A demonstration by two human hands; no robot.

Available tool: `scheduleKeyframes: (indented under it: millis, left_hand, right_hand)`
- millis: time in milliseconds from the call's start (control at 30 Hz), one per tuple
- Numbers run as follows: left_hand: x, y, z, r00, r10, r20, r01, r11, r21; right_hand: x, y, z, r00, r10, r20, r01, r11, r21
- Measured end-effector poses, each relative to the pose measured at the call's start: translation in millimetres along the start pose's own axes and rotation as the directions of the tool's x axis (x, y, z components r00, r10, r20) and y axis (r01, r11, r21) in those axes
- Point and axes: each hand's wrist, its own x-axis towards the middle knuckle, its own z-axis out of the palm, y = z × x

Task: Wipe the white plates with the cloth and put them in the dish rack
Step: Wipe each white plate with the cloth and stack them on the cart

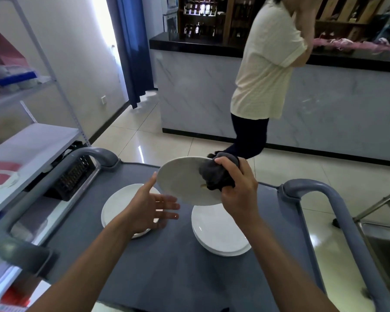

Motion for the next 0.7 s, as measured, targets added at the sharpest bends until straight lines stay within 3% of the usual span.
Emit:
scheduleKeyframes:
  millis: [433, 700]
  left_hand:
    - [-3.8, 7.7, 16.7, 0.998, -0.037, 0.051, 0.048, 0.975, -0.216]
    - [0.3, 13.8, 28.2, 1.0, 0.025, -0.01, -0.027, 0.914, -0.405]
  right_hand:
    - [-19.6, -5.1, 0.0, 0.972, -0.231, 0.046, 0.232, 0.972, -0.032]
    - [-33.0, -2.2, 3.3, 0.976, -0.195, 0.092, 0.195, 0.981, 0.01]
